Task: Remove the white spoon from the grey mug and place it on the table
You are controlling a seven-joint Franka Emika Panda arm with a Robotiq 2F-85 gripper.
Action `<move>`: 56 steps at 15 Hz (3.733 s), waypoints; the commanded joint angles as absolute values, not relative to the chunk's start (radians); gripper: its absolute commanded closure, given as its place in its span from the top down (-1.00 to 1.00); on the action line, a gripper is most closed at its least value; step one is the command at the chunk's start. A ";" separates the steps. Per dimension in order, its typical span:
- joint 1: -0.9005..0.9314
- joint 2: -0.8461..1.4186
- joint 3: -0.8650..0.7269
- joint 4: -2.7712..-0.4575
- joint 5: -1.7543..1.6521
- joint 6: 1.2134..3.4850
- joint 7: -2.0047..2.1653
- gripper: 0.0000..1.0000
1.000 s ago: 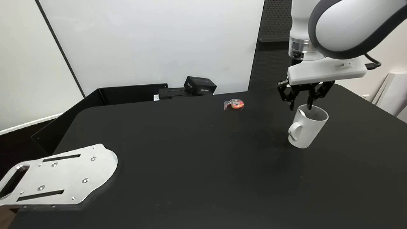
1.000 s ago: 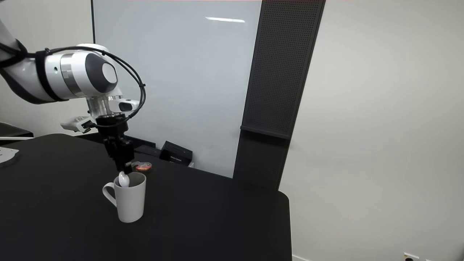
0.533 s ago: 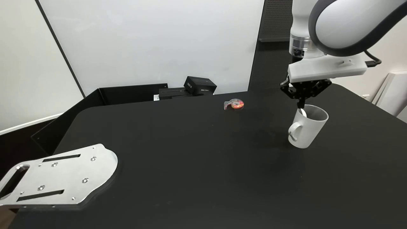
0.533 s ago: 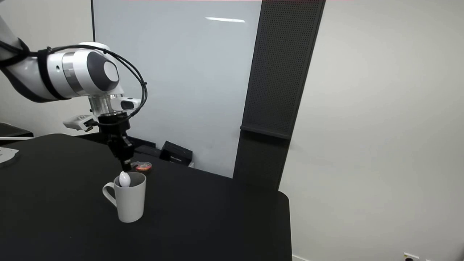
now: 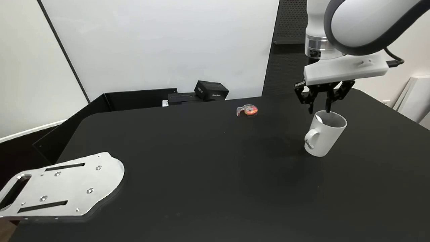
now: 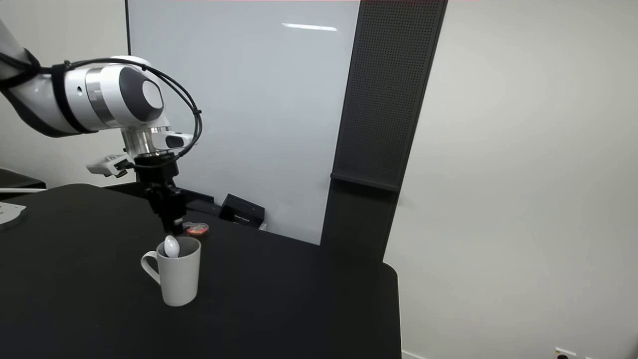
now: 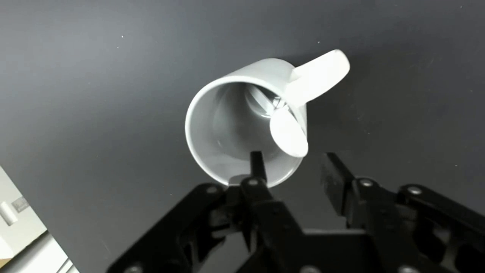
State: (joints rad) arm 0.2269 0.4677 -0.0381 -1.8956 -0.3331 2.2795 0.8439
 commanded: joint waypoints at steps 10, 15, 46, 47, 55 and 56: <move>0.247 0.470 -0.043 -1.881 -0.317 2.237 0.857 1.00; 0.246 0.470 -0.042 -1.885 -0.316 2.233 0.856 1.00; 0.247 0.492 -0.049 -1.897 -0.290 2.334 0.844 -0.78; 0.247 0.491 -0.049 -1.896 -0.290 2.331 0.845 -0.93; 0.248 0.483 -0.049 -1.874 -0.286 2.317 0.846 -0.98; 0.249 0.478 -0.049 -1.866 -0.287 2.313 0.846 -0.98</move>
State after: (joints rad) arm 0.2389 0.4892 -0.0440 -1.8883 -0.2961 2.3262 0.8435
